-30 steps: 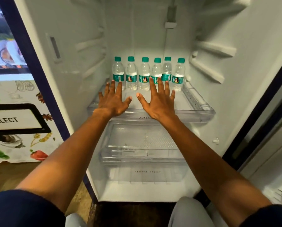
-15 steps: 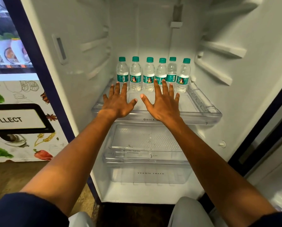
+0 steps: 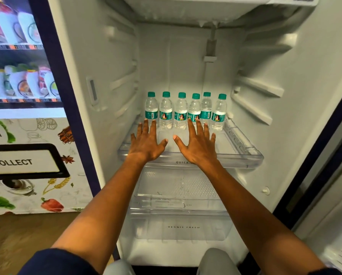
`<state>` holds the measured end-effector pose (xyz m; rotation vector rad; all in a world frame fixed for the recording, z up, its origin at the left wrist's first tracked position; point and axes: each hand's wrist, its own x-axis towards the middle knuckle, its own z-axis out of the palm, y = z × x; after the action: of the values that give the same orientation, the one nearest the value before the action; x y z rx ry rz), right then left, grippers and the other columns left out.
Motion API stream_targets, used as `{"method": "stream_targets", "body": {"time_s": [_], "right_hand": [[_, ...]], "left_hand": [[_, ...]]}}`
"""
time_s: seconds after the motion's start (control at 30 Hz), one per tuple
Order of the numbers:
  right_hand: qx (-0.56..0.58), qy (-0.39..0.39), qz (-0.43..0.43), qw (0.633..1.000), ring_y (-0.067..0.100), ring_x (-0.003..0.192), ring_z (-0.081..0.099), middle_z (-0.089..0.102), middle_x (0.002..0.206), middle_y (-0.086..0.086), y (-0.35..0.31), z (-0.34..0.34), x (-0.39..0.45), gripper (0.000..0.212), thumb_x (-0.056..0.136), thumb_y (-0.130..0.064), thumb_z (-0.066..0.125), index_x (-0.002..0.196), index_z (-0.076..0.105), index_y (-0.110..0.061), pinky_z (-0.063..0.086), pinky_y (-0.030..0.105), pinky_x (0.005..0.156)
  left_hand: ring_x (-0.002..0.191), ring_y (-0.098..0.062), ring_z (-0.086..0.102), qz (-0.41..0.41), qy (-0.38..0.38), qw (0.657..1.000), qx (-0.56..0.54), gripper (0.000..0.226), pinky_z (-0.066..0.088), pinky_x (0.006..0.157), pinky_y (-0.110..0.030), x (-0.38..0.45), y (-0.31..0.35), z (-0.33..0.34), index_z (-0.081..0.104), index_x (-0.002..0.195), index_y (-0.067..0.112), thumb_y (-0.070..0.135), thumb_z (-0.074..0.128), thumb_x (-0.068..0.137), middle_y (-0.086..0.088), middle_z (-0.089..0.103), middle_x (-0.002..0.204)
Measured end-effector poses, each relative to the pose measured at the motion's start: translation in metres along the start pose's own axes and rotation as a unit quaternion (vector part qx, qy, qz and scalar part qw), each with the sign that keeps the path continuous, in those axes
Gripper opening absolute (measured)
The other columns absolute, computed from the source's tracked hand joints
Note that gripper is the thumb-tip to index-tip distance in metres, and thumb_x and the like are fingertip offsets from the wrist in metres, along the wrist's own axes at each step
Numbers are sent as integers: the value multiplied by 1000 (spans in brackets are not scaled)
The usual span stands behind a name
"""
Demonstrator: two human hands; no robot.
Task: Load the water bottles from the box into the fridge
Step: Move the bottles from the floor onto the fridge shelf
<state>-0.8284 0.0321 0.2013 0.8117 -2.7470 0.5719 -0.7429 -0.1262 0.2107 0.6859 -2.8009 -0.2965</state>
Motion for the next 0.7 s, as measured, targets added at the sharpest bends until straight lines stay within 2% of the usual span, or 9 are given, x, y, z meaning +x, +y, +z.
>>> {"method": "stream_targets", "body": {"time_s": [0.4,0.7], "right_hand": [[3,-16,10,1000,31,151,-3,-4,165,2,-2,-2,3,88,87,-76,30,156,-3,-31,8,58,118],[12,-5,4,1000,31,151,-3,-6,165,2,-1,1,5,90,86,-78,30,155,-5,-33,9,59,117]], "left_hand": [[150,-30,-7,-14,18,998,-50,88,10,119,-56,3,2,-2,-9,155,24,58,45,94,-6,-10,163],[150,-30,-8,-17,24,999,-45,89,10,119,-56,6,1,2,-11,154,25,60,44,93,-5,-12,163]]}}
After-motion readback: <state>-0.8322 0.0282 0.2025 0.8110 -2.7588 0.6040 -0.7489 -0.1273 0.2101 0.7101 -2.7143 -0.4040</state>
